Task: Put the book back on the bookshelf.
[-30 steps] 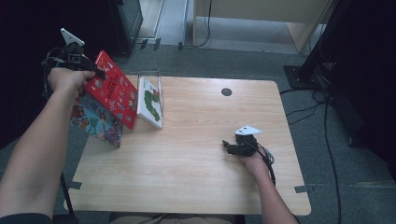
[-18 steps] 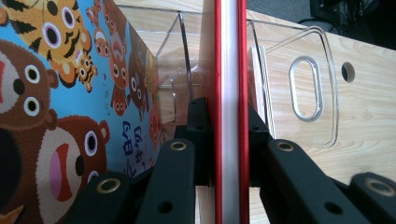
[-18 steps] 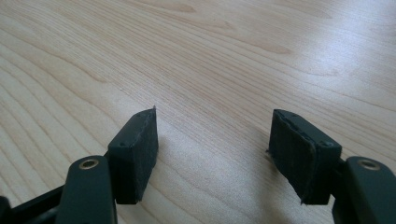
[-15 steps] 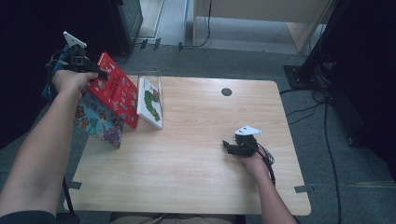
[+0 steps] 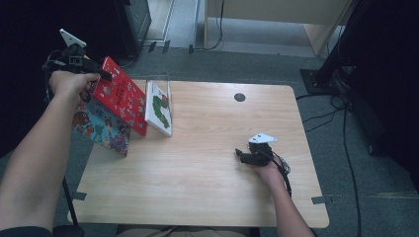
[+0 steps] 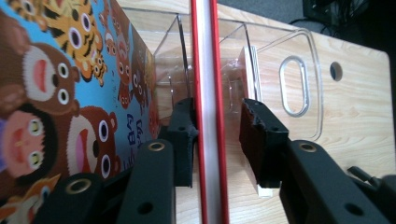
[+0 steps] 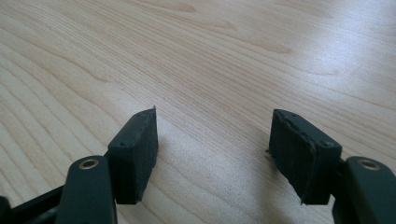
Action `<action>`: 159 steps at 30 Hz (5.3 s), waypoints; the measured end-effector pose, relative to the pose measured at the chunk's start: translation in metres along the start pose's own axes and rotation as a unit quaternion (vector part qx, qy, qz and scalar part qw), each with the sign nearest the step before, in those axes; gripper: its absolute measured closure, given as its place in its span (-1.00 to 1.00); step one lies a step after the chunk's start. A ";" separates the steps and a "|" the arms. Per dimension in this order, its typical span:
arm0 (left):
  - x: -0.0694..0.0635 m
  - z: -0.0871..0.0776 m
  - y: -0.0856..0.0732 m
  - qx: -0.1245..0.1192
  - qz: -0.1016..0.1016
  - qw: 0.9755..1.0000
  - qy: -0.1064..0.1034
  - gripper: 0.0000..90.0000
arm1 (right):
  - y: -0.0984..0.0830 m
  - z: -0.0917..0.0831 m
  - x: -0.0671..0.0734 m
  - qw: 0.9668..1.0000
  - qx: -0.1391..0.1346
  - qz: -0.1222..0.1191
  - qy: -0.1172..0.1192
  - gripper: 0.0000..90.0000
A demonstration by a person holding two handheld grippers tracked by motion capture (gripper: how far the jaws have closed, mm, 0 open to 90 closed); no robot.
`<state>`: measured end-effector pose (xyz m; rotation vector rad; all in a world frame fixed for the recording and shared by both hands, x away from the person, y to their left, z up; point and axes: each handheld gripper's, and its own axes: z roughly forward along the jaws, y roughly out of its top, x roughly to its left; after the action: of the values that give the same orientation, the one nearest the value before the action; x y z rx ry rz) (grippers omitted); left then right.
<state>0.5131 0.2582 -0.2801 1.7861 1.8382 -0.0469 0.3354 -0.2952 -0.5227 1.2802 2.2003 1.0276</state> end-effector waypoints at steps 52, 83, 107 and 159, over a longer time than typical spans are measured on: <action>-0.050 -0.038 -0.055 -0.049 0.097 0.990 -0.086 0.08 | 0.001 0.001 0.000 1.000 0.007 -0.001 0.005 -0.47; -0.080 0.002 -0.121 -0.051 0.145 0.979 -0.130 0.01 | 0.001 0.002 0.001 1.000 0.014 -0.011 0.017 -0.65; -0.092 0.054 -0.170 -0.048 0.183 0.970 -0.155 0.00 | 0.001 0.002 0.001 1.000 0.013 -0.013 0.017 -0.66; -0.083 0.183 -0.232 -0.003 0.272 0.950 -0.156 -0.10 | -0.008 -0.007 0.010 1.000 0.014 -0.005 0.008 -0.67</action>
<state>0.3609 0.0838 -0.4811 2.0828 1.0872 -0.1060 0.3213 -0.2923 -0.5238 1.2748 2.2380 1.0094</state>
